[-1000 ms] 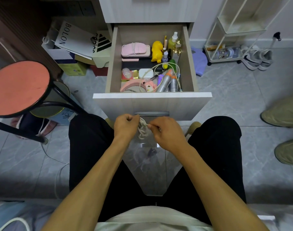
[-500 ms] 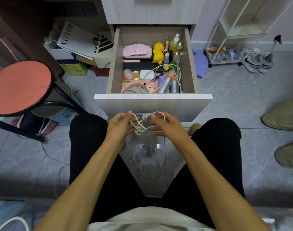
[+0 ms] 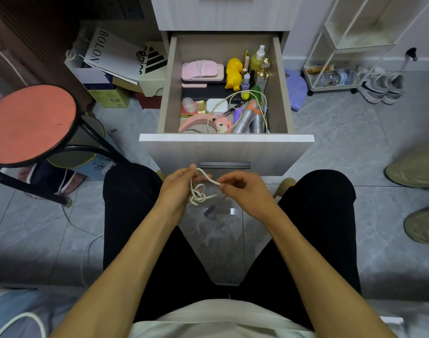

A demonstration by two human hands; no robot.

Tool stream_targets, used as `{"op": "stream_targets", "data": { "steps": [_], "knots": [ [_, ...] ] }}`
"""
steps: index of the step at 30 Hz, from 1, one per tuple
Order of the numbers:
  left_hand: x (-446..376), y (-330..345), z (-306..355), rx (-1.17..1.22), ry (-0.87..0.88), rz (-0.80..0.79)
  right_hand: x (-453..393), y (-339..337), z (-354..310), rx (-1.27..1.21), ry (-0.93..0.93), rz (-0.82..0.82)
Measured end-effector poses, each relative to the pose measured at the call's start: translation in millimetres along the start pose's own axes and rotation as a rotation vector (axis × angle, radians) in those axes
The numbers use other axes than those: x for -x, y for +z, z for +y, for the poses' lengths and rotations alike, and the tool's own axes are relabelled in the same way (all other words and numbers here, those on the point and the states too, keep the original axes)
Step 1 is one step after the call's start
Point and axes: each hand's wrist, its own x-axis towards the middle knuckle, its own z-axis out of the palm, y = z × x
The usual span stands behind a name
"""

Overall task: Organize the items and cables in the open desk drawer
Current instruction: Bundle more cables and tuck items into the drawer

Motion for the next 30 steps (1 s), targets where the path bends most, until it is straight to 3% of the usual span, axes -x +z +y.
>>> {"op": "stream_targets", "data": {
  "steps": [3, 9, 16, 19, 22, 25, 30],
  "knots": [
    [-3, 1, 0, -0.005, -0.035, -0.004, -1, -2, 5, 0.088, -0.006, 0.007],
    [-5, 2, 3, -0.045, -0.122, 0.034, 0, -4, 8, 0.148, -0.078, 0.199],
    [-6, 8, 13, 0.067, -0.139, 0.057, 11, -3, 14, 0.237, -0.143, -0.063],
    [-5, 8, 17, 0.068, -0.142, 0.080, 13, 3, 8, 0.268, -0.251, -0.083],
    [-3, 5, 19, 0.058, -0.116, 0.101, 14, 4, -1, 0.173, -0.205, -0.071],
    [5, 3, 18, 0.001, -0.094, -0.016, 14, 1, -9, -0.013, -0.130, -0.055],
    [17, 4, 15, 0.040, -0.045, -0.046, 12, -3, -16, -0.070, -0.144, 0.024]
  ]
}}
